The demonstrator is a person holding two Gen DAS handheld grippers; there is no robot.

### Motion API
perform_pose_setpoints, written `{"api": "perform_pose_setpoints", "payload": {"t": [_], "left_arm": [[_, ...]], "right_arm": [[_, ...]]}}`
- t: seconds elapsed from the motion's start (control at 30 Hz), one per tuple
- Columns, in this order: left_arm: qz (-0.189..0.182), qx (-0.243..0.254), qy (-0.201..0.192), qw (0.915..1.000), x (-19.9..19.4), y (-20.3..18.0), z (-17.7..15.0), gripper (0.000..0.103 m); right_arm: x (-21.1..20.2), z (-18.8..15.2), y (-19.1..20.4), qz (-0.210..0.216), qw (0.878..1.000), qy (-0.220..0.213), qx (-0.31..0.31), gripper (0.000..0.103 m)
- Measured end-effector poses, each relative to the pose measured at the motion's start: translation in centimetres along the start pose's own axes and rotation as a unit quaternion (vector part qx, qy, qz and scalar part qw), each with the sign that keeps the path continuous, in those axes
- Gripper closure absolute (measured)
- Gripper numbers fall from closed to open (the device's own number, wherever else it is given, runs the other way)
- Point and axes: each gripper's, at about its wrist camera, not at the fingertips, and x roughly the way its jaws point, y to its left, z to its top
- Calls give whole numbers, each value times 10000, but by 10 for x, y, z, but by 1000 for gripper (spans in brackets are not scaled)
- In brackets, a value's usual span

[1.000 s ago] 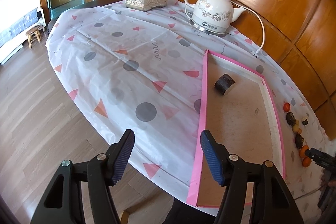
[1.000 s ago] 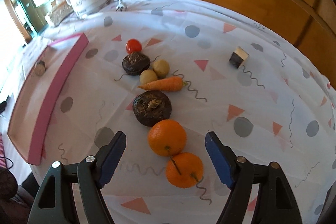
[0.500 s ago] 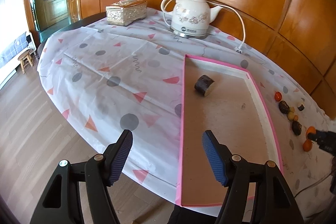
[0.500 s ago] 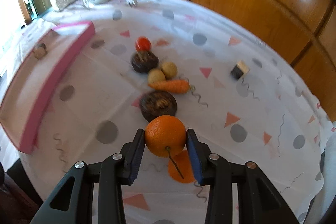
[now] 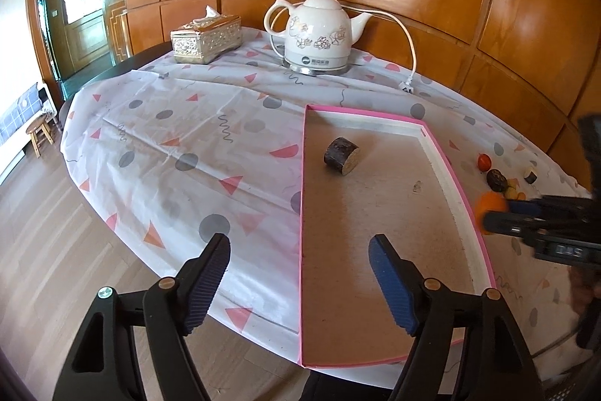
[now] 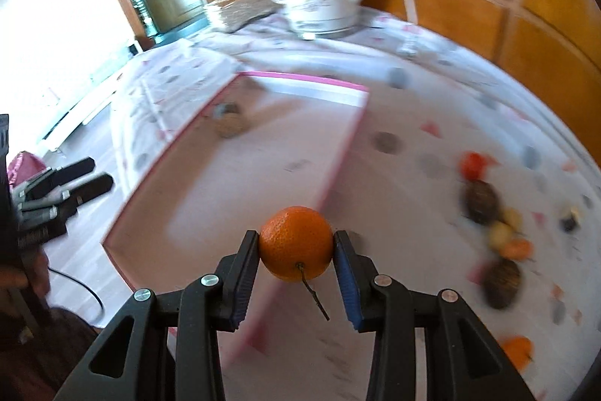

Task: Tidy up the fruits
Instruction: 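Carry the orange into the pink tray and open the right gripper, then withdraw the right gripper from the tray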

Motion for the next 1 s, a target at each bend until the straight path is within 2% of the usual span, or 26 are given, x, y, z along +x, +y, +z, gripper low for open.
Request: {"api": "perform_pose_setpoints", "payload": {"t": [0.2, 0.47, 0.53, 0.6, 0.67, 0.73, 1.0], "left_arm": [[-10, -14, 47, 10000, 3, 2, -2, 24], [-10, -69, 101, 9999, 8, 5, -3, 24], [-15, -88, 115, 9999, 8, 5, -3, 24], [-24, -97, 135, 9999, 8, 5, -3, 24], [-28, -93, 125, 9999, 7, 4, -3, 23], [-33, -100, 75, 9999, 5, 3, -2, 17], [-76, 154, -40, 9998, -1, -15, 6, 17]], "right_arm": [[35, 23, 32, 183, 9997, 174, 26, 63], [62, 35, 44, 16, 9995, 287, 103, 61], [58, 34, 42, 51, 9996, 220, 169, 57], [51, 33, 39, 21, 9997, 133, 201, 43], [39, 30, 36, -20, 9998, 3, 212, 43], [29, 26, 32, -115, 9997, -98, 195, 43], [-8, -10, 4, -672, 9976, -179, 59, 43]]}}
